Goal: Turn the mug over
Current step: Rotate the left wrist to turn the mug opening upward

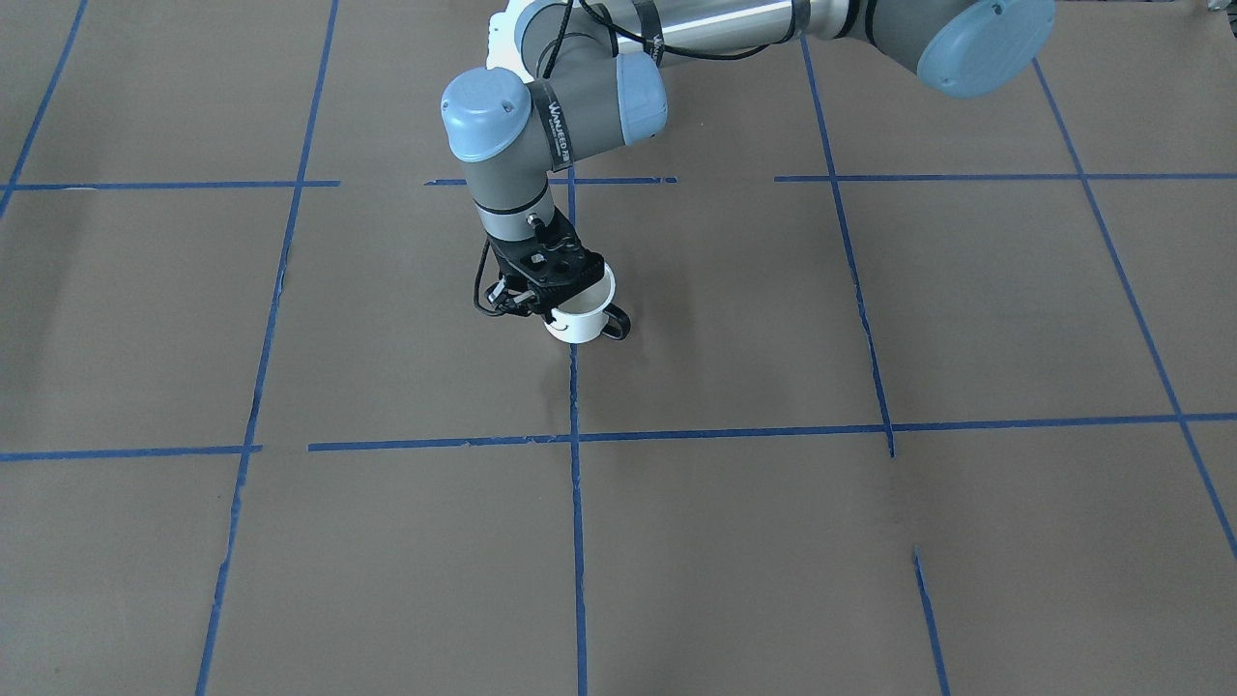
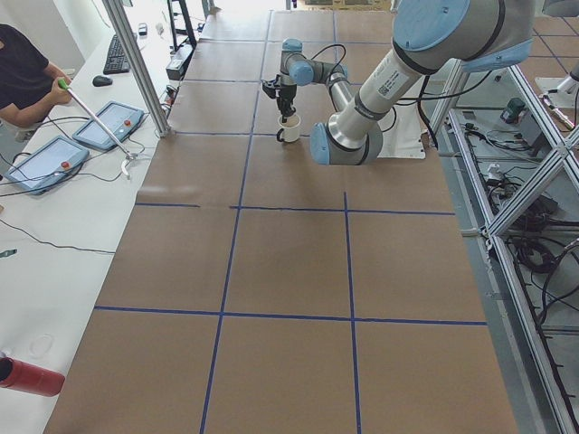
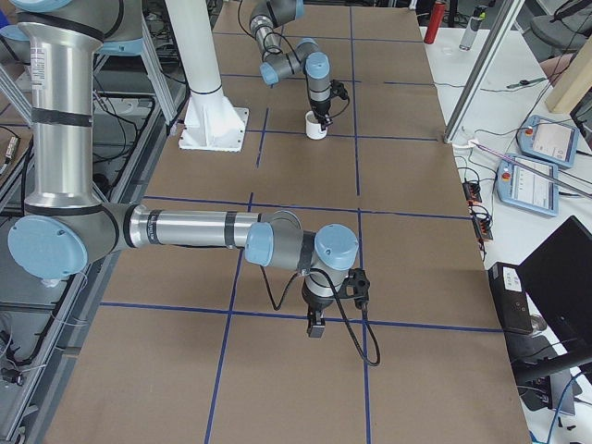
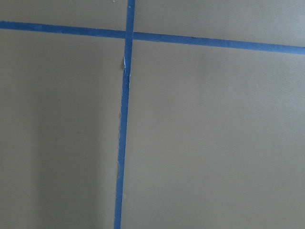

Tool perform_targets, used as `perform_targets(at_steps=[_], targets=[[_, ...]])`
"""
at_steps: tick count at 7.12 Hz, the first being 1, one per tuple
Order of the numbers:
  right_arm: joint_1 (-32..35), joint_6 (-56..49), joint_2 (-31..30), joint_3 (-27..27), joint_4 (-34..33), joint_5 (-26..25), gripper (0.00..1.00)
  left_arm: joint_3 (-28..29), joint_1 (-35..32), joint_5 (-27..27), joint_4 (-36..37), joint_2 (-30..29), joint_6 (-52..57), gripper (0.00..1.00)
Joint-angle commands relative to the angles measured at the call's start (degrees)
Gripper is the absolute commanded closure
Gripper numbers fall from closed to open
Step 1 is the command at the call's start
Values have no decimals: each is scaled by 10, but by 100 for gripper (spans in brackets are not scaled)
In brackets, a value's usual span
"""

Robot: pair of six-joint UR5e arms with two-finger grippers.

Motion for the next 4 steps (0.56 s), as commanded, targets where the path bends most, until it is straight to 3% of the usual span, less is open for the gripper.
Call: perform_targets(at_steps=[1, 2, 3, 4], targets=[[0, 0, 0, 0, 0, 0, 0, 1, 4, 1, 0, 0, 0, 96], [0, 0, 0, 0, 0, 0, 0, 1, 4, 0, -1, 0, 2, 48], [0, 0, 0, 0, 0, 0, 0, -3, 3, -2, -1, -1, 28, 20], [0, 0, 0, 0, 0, 0, 0, -22, 3, -2, -1, 3, 31, 0]])
